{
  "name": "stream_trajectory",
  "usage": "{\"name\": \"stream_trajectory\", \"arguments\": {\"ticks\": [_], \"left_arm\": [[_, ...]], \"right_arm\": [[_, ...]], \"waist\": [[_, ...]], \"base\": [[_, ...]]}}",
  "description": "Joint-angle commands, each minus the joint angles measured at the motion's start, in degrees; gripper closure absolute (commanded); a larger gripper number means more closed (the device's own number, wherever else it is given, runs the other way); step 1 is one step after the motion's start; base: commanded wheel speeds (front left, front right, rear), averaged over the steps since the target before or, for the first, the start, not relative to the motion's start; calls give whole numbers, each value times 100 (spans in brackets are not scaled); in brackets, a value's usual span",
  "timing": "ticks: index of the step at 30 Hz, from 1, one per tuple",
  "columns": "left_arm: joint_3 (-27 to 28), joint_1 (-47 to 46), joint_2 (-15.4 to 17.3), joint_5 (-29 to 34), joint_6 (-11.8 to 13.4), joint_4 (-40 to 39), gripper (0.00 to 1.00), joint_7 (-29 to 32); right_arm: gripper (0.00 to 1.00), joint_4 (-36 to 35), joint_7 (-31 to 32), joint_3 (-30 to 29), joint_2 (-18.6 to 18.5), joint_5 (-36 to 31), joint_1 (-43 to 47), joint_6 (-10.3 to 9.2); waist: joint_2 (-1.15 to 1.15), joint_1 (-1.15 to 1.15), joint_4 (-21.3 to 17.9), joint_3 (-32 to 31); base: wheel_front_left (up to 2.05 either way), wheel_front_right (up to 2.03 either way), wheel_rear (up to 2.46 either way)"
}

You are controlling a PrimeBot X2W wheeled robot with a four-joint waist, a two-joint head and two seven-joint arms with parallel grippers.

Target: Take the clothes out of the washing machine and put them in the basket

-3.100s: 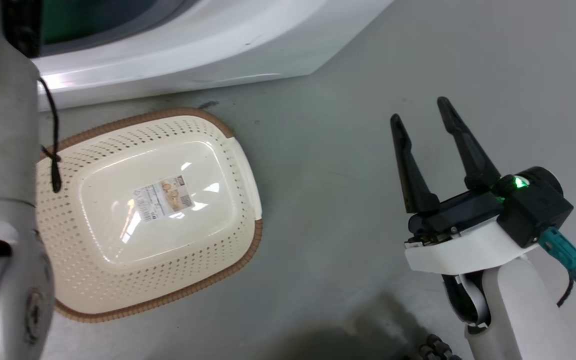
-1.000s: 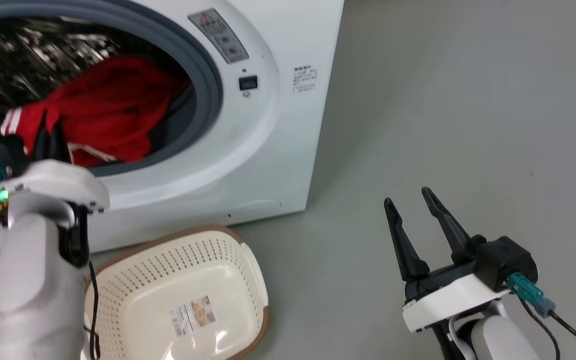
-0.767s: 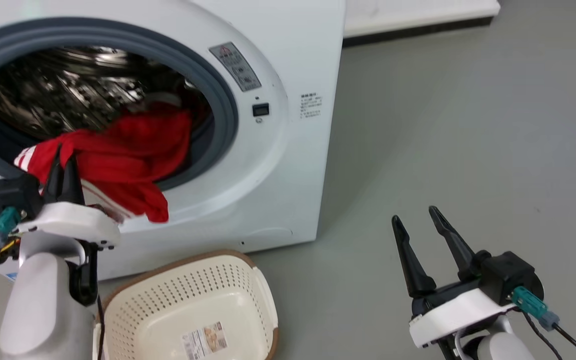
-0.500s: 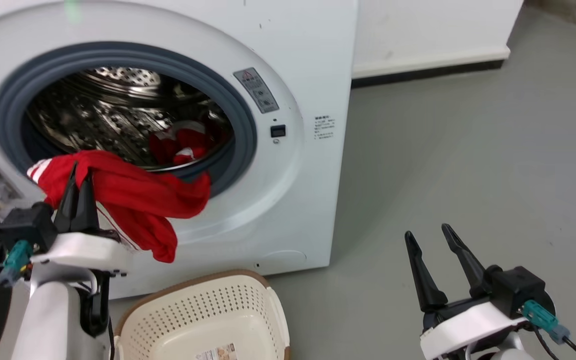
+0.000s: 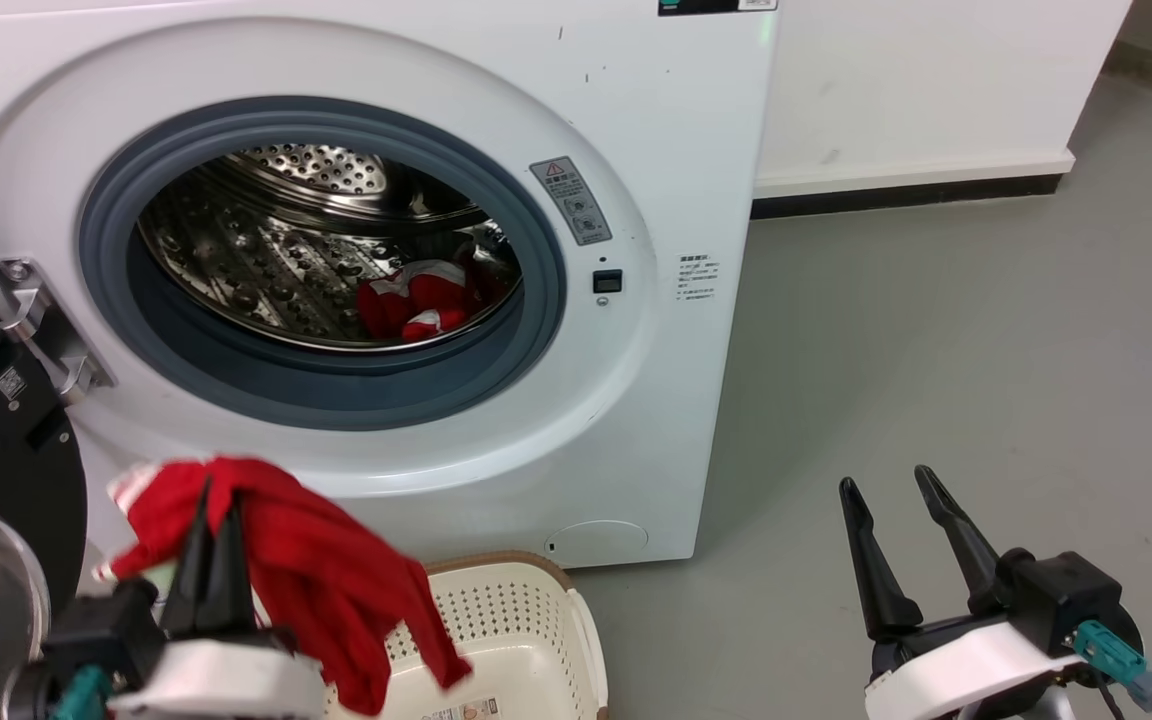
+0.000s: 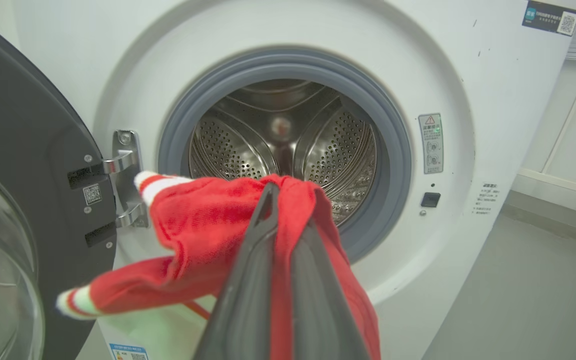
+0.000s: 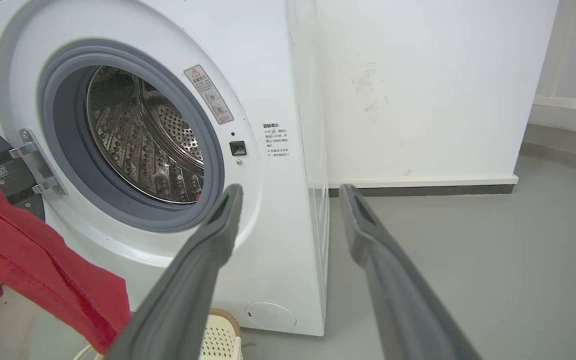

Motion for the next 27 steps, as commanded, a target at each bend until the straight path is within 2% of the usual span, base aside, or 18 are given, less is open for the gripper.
{"name": "stream_trajectory", "arguments": {"ticks": [1, 6, 10, 19, 27], "left_arm": [[-38, 195, -52, -23, 61, -70, 100, 33], [-241, 661, -207, -153, 217, 183, 100, 26], [-437, 573, -265, -316, 244, 705, 100, -123], [-889, -725, -317, -487, 91, 2345, 100, -508], [-1110, -2005, -329, -724, 179, 3819, 100, -587]], "right_arm": [[0, -33, 22, -14, 6, -25, 62, -2], [0, -79, 56, -25, 6, -67, 37, -2], [0, -155, 67, -1, 6, -90, -88, -2], [0, -343, 81, -90, 6, -269, -428, -2], [0, -443, 0, -39, 6, -338, -993, -2]], "waist": [[0, 1, 46, 30], [0, 1, 152, 172], [0, 1, 202, 467], [0, 1, 404, 1585], [0, 1, 325, 2648]], "base": [[0, 0, 0], [0, 0, 0], [0, 0, 0], [0, 0, 0], [0, 0, 0]]}}
